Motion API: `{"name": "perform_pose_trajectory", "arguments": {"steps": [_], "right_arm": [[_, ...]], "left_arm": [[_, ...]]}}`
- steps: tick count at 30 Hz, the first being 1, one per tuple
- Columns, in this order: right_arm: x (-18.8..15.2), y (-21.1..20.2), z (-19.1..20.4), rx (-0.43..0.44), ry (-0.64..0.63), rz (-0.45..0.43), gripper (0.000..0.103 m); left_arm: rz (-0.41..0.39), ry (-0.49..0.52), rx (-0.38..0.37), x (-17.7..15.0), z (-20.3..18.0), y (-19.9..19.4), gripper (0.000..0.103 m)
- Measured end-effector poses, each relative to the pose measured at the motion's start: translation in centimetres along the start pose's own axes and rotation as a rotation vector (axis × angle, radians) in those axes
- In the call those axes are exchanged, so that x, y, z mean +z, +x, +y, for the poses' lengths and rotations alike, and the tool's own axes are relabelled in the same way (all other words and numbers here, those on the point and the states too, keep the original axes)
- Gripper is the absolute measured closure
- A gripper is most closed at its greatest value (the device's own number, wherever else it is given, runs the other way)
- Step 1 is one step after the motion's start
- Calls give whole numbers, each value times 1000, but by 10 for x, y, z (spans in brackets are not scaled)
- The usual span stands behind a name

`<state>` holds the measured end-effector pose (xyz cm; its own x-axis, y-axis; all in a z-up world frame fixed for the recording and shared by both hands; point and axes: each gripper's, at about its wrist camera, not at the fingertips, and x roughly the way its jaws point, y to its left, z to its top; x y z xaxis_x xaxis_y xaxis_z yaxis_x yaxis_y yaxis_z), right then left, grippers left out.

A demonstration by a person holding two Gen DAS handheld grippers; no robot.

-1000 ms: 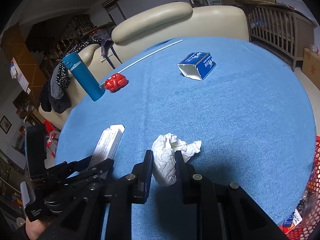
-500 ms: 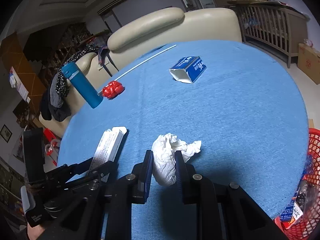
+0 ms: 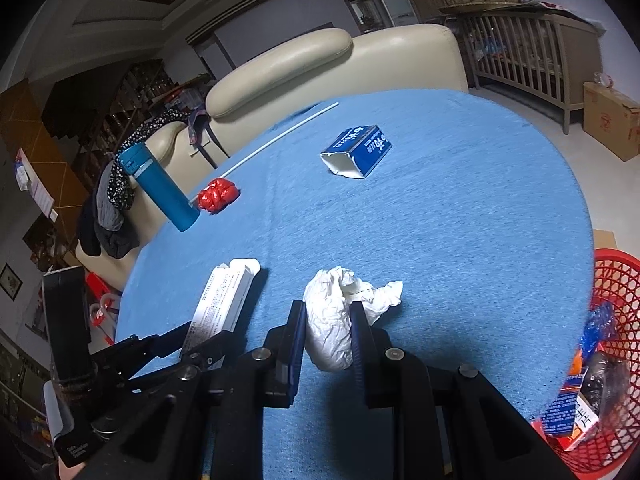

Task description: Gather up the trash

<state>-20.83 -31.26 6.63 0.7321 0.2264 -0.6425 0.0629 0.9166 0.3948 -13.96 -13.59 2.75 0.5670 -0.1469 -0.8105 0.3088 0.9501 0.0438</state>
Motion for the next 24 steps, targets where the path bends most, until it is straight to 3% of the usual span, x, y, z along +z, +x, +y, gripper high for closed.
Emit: {"name": "perform_pose_trajectory", "arguments": {"steps": [24], "right_arm": [[1,-27,-24,-51,46,-52,80]], "left_arm": [[-25,67,-37,-1,-29,-11,56]]}}
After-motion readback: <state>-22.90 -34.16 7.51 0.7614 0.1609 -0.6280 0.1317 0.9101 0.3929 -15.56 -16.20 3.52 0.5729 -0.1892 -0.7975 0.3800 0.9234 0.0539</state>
